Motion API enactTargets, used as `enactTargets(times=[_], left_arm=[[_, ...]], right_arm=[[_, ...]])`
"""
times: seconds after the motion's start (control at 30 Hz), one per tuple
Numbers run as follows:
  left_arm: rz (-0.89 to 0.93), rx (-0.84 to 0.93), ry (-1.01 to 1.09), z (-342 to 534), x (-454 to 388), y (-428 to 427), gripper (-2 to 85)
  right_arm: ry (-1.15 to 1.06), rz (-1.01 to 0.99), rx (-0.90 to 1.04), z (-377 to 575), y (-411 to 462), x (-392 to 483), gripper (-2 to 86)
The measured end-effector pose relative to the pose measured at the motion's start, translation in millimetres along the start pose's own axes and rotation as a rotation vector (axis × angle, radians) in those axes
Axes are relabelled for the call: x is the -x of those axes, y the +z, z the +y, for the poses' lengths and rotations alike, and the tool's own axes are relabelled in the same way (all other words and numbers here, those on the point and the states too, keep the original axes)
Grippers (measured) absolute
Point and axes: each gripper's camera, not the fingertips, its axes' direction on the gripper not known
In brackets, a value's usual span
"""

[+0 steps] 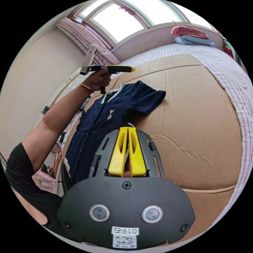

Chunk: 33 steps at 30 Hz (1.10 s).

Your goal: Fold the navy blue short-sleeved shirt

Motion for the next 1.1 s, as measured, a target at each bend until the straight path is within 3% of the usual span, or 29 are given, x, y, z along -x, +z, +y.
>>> enactTargets(times=[0.13,0.3,0.4,0.57,0.7,0.93,1.03,1.1], left_arm=[[0.025,-0.127,-0.032,58.0,-45.1,-54.8,1.2],[0.098,-0.099,0.125,185.2,-182.1,-110.4,1.1],[0.101,-0.096,0.112,227.5,-240.9,-120.5,0.9],[-0.114,-0.087,-0.055,263.9,-242.4,-144.1,0.8],[0.157,-0.089,-0.205,281.5,-205.6,-154.4,0.6],[0.293,-0.034,0.028,258.3,-317.7,-131.1,0.6],[0.217,0.07,0.063,261.9,-362.0,-109.9,0.6],[0.184,0.05,0.053,269.9,-378.5,-112.3,0.8]], right_arm=[[-0.098,0.013,-0.027,-4.1,-35.3,8.8,4.1],[-0.067,-0.06,0.044,-4.9,-28.6,2.0,6.9],[-0.041,-0.091,0.094,-3.9,-8.0,1.4,7.6],[-0.117,0.009,0.104,-8.4,9.5,34.5,7.3],[-0.111,0.017,0.158,-18.6,24.9,43.6,5.9],[-0.064,-0.014,0.116,-19.4,18.4,49.8,0.8],[-0.049,-0.032,0.116,-20.2,17.4,50.3,0.4],[-0.046,-0.021,0.125,-21.6,18.4,54.1,0.3]])
